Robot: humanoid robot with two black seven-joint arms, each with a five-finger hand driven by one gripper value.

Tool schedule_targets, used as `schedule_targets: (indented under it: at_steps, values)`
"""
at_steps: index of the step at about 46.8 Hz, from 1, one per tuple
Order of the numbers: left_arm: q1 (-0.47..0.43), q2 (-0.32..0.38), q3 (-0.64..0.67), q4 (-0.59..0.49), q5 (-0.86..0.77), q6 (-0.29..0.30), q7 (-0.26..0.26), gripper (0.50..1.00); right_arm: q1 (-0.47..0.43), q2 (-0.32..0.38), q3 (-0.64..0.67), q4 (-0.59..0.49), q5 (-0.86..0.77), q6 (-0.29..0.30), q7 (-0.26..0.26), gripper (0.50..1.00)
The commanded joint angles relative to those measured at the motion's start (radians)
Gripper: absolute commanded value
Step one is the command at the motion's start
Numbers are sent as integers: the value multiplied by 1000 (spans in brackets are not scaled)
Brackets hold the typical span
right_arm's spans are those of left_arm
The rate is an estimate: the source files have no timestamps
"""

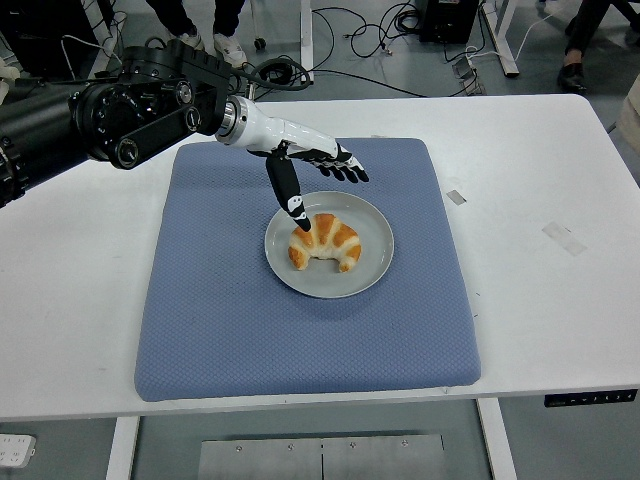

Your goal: Place the bread on the table

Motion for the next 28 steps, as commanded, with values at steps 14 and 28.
schedule_targets:
  at_steps: [14, 28]
  values:
    - [88, -8, -1, 2, 0, 43, 0, 943, 0, 0, 0, 0, 0, 1, 0, 1000]
    - [116, -17, -7, 2, -3, 83, 0, 943, 2, 0, -1, 0, 0, 1, 0, 1000]
